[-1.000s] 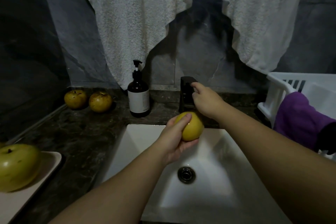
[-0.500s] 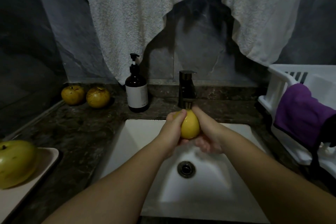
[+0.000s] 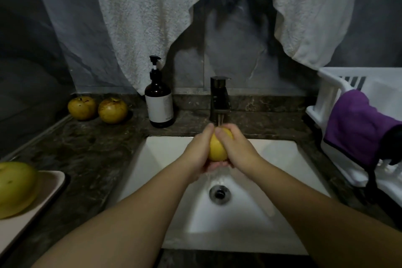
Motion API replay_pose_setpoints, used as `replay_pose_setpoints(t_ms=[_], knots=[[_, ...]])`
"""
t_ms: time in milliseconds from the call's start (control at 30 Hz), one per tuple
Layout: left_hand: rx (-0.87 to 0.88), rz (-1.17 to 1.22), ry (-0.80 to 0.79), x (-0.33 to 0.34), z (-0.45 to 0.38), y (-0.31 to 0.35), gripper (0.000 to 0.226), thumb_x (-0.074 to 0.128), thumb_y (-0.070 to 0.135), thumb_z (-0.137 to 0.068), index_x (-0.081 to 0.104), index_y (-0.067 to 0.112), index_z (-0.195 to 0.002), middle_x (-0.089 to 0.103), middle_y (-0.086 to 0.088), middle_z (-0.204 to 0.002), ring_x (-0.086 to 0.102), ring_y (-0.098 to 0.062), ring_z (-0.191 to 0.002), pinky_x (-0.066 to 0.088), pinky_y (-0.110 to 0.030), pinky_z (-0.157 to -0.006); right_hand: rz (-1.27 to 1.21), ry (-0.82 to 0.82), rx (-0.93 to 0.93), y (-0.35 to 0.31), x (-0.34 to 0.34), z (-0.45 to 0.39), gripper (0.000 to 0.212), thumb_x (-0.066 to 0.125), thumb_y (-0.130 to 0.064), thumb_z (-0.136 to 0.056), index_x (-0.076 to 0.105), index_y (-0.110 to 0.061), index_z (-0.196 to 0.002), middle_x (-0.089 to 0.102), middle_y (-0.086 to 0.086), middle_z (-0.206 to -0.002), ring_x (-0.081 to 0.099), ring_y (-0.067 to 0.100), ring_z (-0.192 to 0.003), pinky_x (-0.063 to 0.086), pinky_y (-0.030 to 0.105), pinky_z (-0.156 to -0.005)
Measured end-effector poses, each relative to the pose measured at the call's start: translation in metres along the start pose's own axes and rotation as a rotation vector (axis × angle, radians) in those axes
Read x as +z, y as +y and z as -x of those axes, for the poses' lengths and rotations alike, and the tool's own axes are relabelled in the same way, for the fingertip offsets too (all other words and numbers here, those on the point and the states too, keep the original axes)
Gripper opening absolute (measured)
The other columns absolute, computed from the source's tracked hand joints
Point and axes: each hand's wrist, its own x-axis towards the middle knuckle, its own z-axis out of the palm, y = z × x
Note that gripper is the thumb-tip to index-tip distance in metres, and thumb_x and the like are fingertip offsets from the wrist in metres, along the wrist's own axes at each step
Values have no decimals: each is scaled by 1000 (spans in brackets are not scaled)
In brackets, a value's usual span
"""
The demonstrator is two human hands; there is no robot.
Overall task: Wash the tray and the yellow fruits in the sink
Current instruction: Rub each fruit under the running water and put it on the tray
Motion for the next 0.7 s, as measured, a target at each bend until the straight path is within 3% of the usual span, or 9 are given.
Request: replay_pose_setpoints(t_ms=[67,200,267,333,400,433,533,633,700], knots=[[100,-150,81,1,-4,-4,48,57,64,-96,57,27,-126,70,-11,-114,73,-29,-95,63,-49,-86,-101,-22,148,-1,0,-1,44,41,-75,-93,53,-36,-110,72,11,-87,69,22,-58,45,23,-42],[88,-77,17,1,1,1,44,54,68,-95,61,31,-117,72,-9,-97,72,-25,-72,55,-32,-56,-42,32,7,1,-2,-2,44,44,-75,-91,57,-39,-112,69,8,-106,70,22,-75,54,32,-48],[171,-176,68,2,-2,0,43,57,68,-94,59,33,-119,70,-6,-106,74,-24,-85,64,-43,-71,-125,-44,125,0,-3,1,55,47,-78,-89,60,-32,-116,72,14,-92,69,22,-57,46,24,-38],[172,-177,85,3,-3,-2,49,57,68,-94,59,30,-125,70,-7,-112,74,-28,-95,64,-51,-82,-171,-19,125,2,-4,0,49,49,-74,-92,60,-32,-116,71,16,-92,69,22,-54,44,23,-37],[90,-84,37,4,3,2,54,51,71,-95,62,26,-122,72,-13,-110,77,-29,-85,64,-43,-69,-85,47,-26,1,-6,0,33,49,-66,-97,59,-40,-114,68,12,-110,71,19,-75,49,24,-46],[108,-121,49,4,2,1,53,48,73,-95,62,27,-118,71,-12,-110,76,-28,-84,64,-43,-68,-58,19,-11,2,-9,-2,35,47,-68,-96,58,-39,-114,69,12,-110,70,19,-77,48,22,-45],[179,-309,115,2,-1,-3,47,47,72,-96,57,32,-120,66,-6,-112,70,-25,-95,63,-47,-85,12,-45,150,7,-8,0,66,39,-83,-89,57,-25,-116,72,14,-83,65,18,-53,41,21,-37],[52,-210,43,-1,3,-2,56,42,76,-96,56,29,-124,68,-11,-104,70,-24,-74,59,-35,-64,100,14,-5,5,-6,1,50,44,-78,-90,52,-41,-122,67,4,-103,68,17,-72,49,26,-46],[137,-295,76,1,-1,-3,53,43,75,-96,55,31,-124,68,-8,-109,72,-25,-83,63,-42,-72,94,-18,-1,2,-4,1,52,44,-79,-90,54,-39,-122,70,7,-91,69,17,-62,45,24,-42]])
